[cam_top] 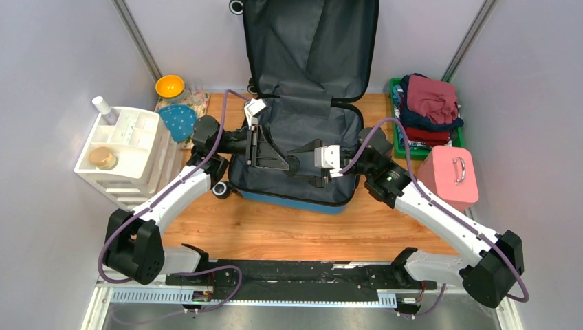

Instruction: Open, take out, and arrange the luggage

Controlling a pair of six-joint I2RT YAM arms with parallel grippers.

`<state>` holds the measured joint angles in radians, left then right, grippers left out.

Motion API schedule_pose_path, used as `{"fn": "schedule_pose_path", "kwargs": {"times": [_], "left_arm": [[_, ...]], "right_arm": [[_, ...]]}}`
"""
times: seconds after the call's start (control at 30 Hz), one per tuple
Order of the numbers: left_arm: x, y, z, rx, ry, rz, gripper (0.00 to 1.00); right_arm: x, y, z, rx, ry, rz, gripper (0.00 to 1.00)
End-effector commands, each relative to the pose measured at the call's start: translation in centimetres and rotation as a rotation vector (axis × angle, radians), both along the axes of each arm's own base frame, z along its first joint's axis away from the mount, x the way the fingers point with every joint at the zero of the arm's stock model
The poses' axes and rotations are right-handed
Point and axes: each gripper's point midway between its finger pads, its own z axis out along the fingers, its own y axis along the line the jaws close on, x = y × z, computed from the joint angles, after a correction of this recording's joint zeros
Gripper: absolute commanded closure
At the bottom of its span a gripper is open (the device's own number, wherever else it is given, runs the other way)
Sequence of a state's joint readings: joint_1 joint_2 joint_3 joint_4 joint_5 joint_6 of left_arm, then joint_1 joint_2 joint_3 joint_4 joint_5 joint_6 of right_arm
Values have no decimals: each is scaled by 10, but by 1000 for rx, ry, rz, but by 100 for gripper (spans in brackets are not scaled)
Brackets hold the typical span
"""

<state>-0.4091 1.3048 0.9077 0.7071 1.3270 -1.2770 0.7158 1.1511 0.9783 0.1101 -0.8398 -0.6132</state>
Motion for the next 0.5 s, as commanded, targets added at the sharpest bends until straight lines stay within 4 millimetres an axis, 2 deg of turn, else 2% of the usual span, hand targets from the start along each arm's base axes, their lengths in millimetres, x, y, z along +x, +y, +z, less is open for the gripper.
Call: {"fn": "schedule_pose_path", "kwargs": {"times": [0.0,0.1,0.2,0.23,0.3,0.33,0.37,0.4,0.43,0.47], "left_arm": [[-6,0,2,-11,-39,-14,100],[-5,0,0,-6,-28,-5,100],[-5,1,-1,-5,-32,-2,99],[-5,0,-2,-6,-40,2,88],[-4,1,-4,4,-33,10,73],[-4,1,-5,1,-81,11,56],[-5,3,-8,21,-64,8,47],[0,6,-11,19,-140,26,34],[2,10,-5,18,-199,45,30],[8,13,-19,94,-108,93,28]], "right_arm": [[-4,5,34,54,-46,31,42],[-8,4,36,57,-47,48,43],[-10,4,39,56,-47,52,56],[-11,4,40,57,-48,55,58],[-12,2,38,45,-45,58,62],[-14,1,38,38,-48,64,62],[-16,1,37,31,-49,69,63],[-19,-1,31,9,-34,77,63],[-21,-4,28,-5,-42,77,63],[-21,-5,24,-20,-41,76,64]]}}
